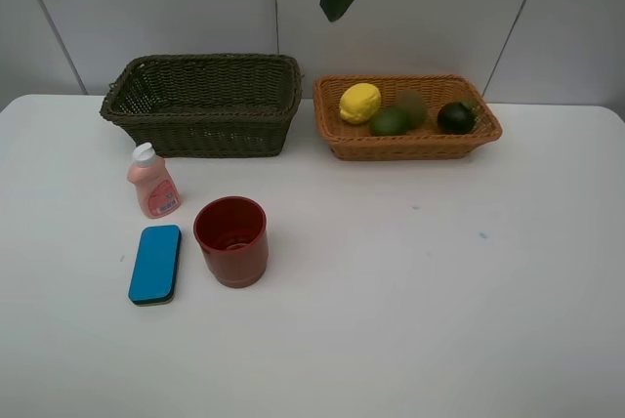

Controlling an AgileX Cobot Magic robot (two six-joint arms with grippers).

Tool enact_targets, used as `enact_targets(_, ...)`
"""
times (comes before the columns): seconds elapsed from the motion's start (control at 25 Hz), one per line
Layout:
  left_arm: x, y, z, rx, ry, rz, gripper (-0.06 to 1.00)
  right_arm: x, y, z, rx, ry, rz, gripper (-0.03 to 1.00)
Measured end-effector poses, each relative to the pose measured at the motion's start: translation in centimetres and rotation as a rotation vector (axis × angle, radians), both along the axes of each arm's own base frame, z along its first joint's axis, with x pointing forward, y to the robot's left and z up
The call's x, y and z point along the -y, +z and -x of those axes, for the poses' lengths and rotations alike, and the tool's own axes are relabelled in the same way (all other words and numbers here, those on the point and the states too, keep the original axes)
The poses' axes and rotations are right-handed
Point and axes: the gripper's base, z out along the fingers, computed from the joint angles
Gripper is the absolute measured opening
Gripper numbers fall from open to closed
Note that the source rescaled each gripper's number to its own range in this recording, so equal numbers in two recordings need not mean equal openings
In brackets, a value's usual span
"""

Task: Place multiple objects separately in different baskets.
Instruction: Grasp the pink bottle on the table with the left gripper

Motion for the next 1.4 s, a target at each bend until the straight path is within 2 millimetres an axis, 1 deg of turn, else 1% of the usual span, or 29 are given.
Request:
enact_targets(0.12, 0.0, 0.0, 0.0, 0.000, 0.000, 0.000, 1.00, 1.6, 0.8, 2.1, 0.003, -0.001, -0.002, 1.00)
enact_targets(0.32, 0.0, 0.0, 0.0, 0.000, 0.000, 0.000, 1.00, 4.6, 1.6, 6.3, 0.020, -0.002, -0.015, 1.00)
enact_targets(0.44, 0.0, 0.0, 0.0, 0.000, 0.000, 0.000, 1.00, 6.4, 1.6, 8.8, 0.031, -0.002, -0.023, 1.00)
enact_targets(0.56, 0.0, 0.0, 0.0, 0.000, 0.000, 0.000, 1.00, 8.2, 1.3, 11.3, 0.040, -0.002, -0.030, 1.00)
enact_targets(0.8, 0.0, 0.0, 0.0, 0.000, 0.000, 0.000, 1.00, 11.8, -0.4, 16.3, 0.063, 0.000, -0.057, 1.00)
enact_targets(1.04, 0.0, 0.0, 0.0, 0.000, 0.000, 0.000, 1.00, 14.6, -2.5, 20.4, 0.090, 0.004, -0.100, 1.00)
enact_targets(1.2, 0.0, 0.0, 0.0, 0.000, 0.000, 0.000, 1.00, 15.8, -4.2, 22.4, 0.095, 0.010, -0.131, 1.00)
enact_targets(1.4, 0.0, 0.0, 0.0, 0.000, 0.000, 0.000, 1.00, 16.8, -6.3, 24.0, 0.090, 0.015, -0.148, 1.00)
